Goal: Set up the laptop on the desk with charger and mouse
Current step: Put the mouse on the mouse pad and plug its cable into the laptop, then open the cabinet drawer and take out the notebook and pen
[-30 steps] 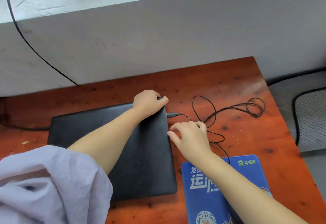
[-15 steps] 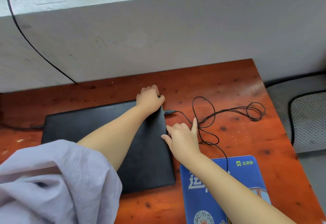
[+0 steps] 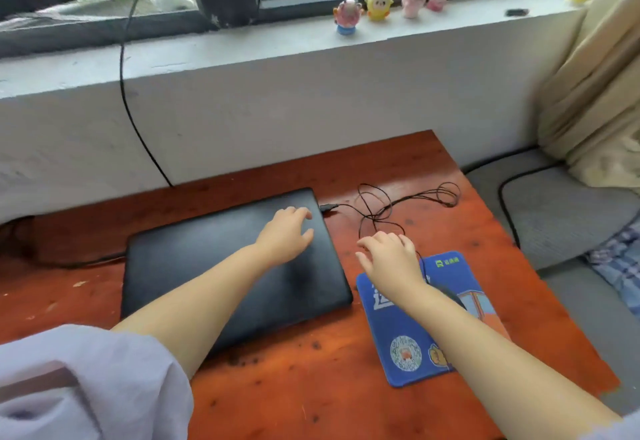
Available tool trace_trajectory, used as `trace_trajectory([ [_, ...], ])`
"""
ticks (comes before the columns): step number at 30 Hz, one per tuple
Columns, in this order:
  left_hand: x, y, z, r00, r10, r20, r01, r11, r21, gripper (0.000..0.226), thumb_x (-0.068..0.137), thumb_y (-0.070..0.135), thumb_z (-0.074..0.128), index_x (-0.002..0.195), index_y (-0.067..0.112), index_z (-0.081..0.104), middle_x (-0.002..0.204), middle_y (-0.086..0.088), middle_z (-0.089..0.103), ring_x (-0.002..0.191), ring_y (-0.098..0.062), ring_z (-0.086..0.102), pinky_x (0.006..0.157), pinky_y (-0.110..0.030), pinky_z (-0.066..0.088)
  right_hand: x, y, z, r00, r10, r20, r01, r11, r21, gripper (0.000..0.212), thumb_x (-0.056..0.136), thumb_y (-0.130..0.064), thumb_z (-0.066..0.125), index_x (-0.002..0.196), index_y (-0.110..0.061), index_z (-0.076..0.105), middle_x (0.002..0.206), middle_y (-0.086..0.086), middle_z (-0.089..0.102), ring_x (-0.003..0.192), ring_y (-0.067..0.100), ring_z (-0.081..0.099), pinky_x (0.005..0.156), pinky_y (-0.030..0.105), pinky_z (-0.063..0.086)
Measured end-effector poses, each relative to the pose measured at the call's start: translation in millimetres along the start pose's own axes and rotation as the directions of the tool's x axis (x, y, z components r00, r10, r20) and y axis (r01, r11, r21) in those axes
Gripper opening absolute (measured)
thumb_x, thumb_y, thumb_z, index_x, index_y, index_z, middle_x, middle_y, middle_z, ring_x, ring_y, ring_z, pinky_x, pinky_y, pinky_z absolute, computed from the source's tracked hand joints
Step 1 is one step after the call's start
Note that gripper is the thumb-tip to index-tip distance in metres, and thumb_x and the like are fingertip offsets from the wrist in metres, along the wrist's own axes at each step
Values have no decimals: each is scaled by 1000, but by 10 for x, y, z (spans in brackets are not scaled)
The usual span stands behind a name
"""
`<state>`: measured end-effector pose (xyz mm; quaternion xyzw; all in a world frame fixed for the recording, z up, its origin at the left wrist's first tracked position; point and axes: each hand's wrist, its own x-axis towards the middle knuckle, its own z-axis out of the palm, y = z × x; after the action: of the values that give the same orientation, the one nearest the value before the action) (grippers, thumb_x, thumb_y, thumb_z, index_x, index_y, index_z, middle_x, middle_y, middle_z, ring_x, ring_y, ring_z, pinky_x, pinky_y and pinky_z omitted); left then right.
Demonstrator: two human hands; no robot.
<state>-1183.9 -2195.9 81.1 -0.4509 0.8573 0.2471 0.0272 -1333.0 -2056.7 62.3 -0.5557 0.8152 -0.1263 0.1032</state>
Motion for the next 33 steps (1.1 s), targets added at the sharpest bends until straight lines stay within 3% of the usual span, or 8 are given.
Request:
trace_trajectory([
  [4, -375, 441, 362, 956, 273, 107, -274, 962, -7, 33, 92, 22, 49, 124, 12, 52, 124, -10, 57, 120, -26, 46, 99, -34, 39, -835, 154, -15, 973, 205, -104, -205, 979, 8, 21, 88, -26, 56, 101, -14, 68, 96, 9, 67, 97, 32, 60, 97, 44, 37],
  [9, -1108, 1095, 1043, 809, 534, 247, -531, 843, -84, 31, 88, 17, 52, 117, 11, 57, 117, -10, 61, 114, -26, 54, 96, -38, 45, -2272, 335, 119, 840, 521, -151, -515, 853, 82, 23, 90, -27, 50, 104, -20, 67, 102, 6, 66, 104, 29, 58, 97, 40, 35],
  [14, -2101, 1649, 1873, 562, 670, 484, -710, 691, -132, 30, 89, 17, 50, 117, 12, 59, 114, -11, 62, 111, -27, 56, 93, -30, 43, -3780, 434, 378, 595, 803, -43, -795, 596, 113, 28, 93, -28, 43, 111, -25, 64, 111, 2, 64, 110, 25, 54, 98, 37, 35],
  [18, -2729, 1898, 2596, 466, 526, 711, -705, 707, -60, 29, 90, 21, 46, 112, 11, 61, 116, -12, 66, 111, -29, 60, 92, -32, 47, -4868, 534, 731, 345, 932, 112, -929, 321, 186, 29, 94, -24, 40, 113, -22, 62, 114, 5, 61, 108, 28, 55, 92, 37, 42],
  [22, -3105, 1963, 3287, 477, 344, 809, -673, 735, 84, 30, 90, 15, 43, 105, 0, 65, 114, -18, 67, 109, -33, 60, 87, -32, 47, -5758, 682, 1164, 105, 959, 264, -944, 13, 330, 28, 92, -17, 44, 109, -15, 66, 115, 13, 63, 105, 33, 60, 86, 34, 47],
  [28, -3149, 1888, 4160, 715, 117, 689, -282, 950, 131, 43, 91, 12, 47, 132, -2, 41, 131, -25, 54, 120, -38, 52, 96, -37, 41, -6762, 1145, 1677, -229, 853, 469, -736, -467, 490, 45, 94, -14, 42, 138, -11, 38, 133, 12, 56, 115, 32, 55, 87, 31, 43],
  [30, -3130, 1792, 4355, 725, 95, 683, -182, 982, 56, 58, 88, 2, 45, 144, 5, 29, 136, -22, 50, 121, -37, 51, 93, -36, 43, -6953, 1304, 1787, -294, 819, 492, -620, -556, 554, 56, 95, -14, 40, 147, -15, 19, 142, 6, 47, 118, 29, 52, 85, 31, 42],
  [33, -3105, 1624, 4574, 729, 120, 674, -97, 993, -72, 77, 84, -7, 39, 151, 19, 12, 150, -12, 35, 130, -30, 45, 85, -27, 40, -7072, 1511, 1977, -344, 782, 519, -327, -618, 715, 58, 95, -7, 38, 146, -21, 16, 149, 1, 36, 124, 22, 46, 105, 40, 40],
])
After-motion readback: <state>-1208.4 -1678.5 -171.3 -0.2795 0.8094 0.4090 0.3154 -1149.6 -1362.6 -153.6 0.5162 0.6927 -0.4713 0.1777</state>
